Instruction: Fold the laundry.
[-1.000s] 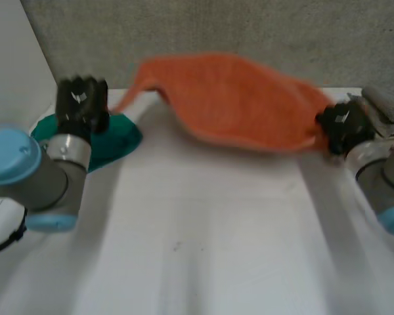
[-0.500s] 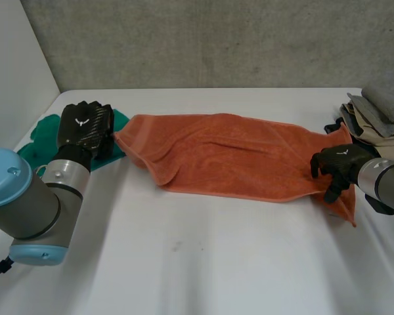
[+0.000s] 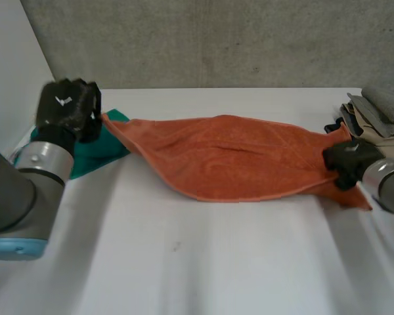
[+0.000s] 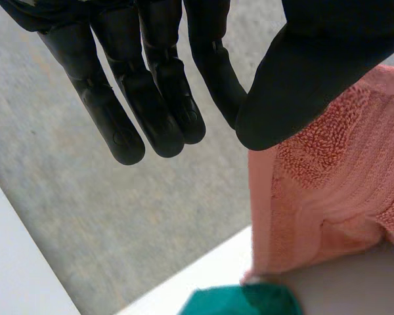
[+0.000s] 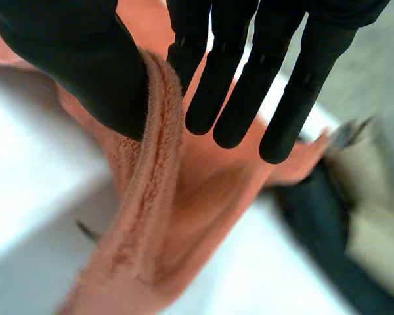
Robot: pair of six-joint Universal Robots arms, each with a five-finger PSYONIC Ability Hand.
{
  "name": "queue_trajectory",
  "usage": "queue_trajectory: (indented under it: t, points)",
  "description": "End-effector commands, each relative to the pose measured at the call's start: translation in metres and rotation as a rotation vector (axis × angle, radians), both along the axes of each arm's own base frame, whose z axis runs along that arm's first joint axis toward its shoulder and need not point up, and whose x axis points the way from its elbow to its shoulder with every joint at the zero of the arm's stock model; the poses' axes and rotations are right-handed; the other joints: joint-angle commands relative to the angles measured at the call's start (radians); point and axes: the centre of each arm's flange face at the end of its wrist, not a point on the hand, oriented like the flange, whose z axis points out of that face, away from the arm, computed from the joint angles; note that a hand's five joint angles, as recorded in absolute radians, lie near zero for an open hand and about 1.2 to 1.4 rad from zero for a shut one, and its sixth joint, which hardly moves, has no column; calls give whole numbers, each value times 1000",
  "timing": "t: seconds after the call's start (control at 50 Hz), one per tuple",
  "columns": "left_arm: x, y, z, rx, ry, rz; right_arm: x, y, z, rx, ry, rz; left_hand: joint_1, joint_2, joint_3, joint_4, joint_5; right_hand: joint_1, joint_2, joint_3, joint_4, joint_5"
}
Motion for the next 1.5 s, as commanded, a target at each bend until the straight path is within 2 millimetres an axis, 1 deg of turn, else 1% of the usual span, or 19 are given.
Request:
queue_trajectory:
  t: [0.02,0.04,0.06,0.1,0.14,0.2,0.26,0.38,0.4,0.44,0.46,0.52,0.6,0.66,0.84,0.92,1.04,1.24,1.5]
  points:
    - [28,26,93,-112,21,60,-6,47,104,-197,112,48,257,196,200,195,229,259,224,209,197,224]
    - [32,31,105,-127,23,68,-8,52,115,-224,132,50,257,196,200,195,229,259,224,209,197,224]
    - [37,36,120,-143,26,82,-14,61,138,-282,181,42,257,196,200,195,229,259,224,209,197,224]
    - [43,40,133,-151,25,96,-19,72,162,-345,220,31,257,196,200,195,229,259,224,209,197,224]
    - [51,44,143,-136,17,116,-22,81,178,-381,238,24,257,196,200,195,229,259,224,209,197,224]
    - [54,44,140,-77,-7,117,-26,87,185,-361,252,27,257,196,200,195,229,259,224,209,197,224]
    - [54,39,119,31,-58,101,-33,79,171,-283,286,22,257,196,200,195,229,259,224,209,197,224]
    - [47,18,46,274,-218,61,-33,55,125,-111,349,63,257,196,200,195,229,259,224,209,197,224]
    - [40,18,27,329,-242,32,-32,51,115,-78,335,65,257,196,200,195,229,259,224,209,197,224]
    - [26,22,7,376,-255,-27,-31,44,99,-13,288,56,257,196,200,195,229,259,224,209,197,224]
    - [14,27,-6,400,-264,-84,-29,41,92,6,264,51,7,-53,-49,-55,-21,259,224,209,197,224]
    - [-3,38,-30,438,-277,-161,-23,34,79,18,207,42,-487,-547,-543,-549,-515,259,224,209,197,224]
    - [-4,54,-51,488,-277,-186,-20,24,65,-39,174,20,-491,-552,-548,-554,-519,259,224,209,197,224]
    - [-4,62,-59,501,-272,-194,-23,16,57,-97,179,-11,-488,-549,-545,-551,-516,259,224,209,197,224]
    - [-17,113,-84,573,-321,-306,-28,-6,18,-108,186,-95,-606,-666,-662,-668,-634,259,224,209,197,224]
    - [-17,119,-90,587,-328,-313,-29,-12,11,-108,128,-130,-606,-667,-662,-668,-634,259,224,209,197,224]
    - [-17,119,-98,607,-336,-313,-32,-19,12,-152,56,-167,-600,-661,-656,-662,-628,259,224,209,197,224]
    - [-19,111,-110,625,-346,-303,-35,-25,-3,-142,62,-187,-591,-652,-648,-653,-619,259,224,209,197,224]
    - [-20,109,-117,647,-358,-291,-62,-40,-5,-164,77,-264,-579,-640,-636,-642,-607,259,224,209,197,224]
